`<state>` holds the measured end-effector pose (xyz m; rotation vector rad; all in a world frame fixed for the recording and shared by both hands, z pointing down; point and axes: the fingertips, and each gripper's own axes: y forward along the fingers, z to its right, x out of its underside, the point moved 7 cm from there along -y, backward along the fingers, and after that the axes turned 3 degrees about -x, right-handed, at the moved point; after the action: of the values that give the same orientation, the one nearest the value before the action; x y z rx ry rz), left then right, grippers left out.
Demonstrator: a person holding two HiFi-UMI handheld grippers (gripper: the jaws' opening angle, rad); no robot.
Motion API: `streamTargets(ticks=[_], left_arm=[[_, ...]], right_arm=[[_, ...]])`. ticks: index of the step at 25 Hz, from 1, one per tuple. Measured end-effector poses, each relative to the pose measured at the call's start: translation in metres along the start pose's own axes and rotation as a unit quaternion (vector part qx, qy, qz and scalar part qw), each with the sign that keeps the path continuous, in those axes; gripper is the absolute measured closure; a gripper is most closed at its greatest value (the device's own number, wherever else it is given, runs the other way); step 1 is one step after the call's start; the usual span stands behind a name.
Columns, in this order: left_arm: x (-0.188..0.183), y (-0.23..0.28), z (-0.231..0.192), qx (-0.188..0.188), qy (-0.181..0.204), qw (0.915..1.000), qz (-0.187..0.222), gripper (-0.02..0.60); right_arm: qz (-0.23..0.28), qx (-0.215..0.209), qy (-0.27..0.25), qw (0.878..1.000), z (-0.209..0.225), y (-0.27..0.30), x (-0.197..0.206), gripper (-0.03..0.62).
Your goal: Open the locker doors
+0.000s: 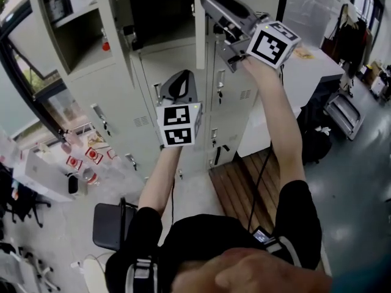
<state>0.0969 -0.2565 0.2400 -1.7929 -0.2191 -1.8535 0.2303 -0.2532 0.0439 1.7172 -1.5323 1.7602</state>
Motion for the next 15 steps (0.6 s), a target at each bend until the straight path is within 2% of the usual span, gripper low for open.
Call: streamTargets(ticks=[5,9,15], left_arm=[[-0.015,0.010,0.034,0.047,0.028,0.9982,0.023,0.572],[-0.013,0.014,0.055,0.075,0.023,0.9967,0.023,0.572],[-0.002,0.013,0.069,0.097,0.008,0.9952,0.009,0.572]], right_arm=[[-0.004,0.030,-0.024,0.999,0.006,-0.032,-0.010,0.425],[-0.009,0.050,-0.044,0.998,0.010,-0.051,-0.019,0.425],[0.000,0.086,-0.031,0.996,0.026,-0.083,-0.024,0.427]])
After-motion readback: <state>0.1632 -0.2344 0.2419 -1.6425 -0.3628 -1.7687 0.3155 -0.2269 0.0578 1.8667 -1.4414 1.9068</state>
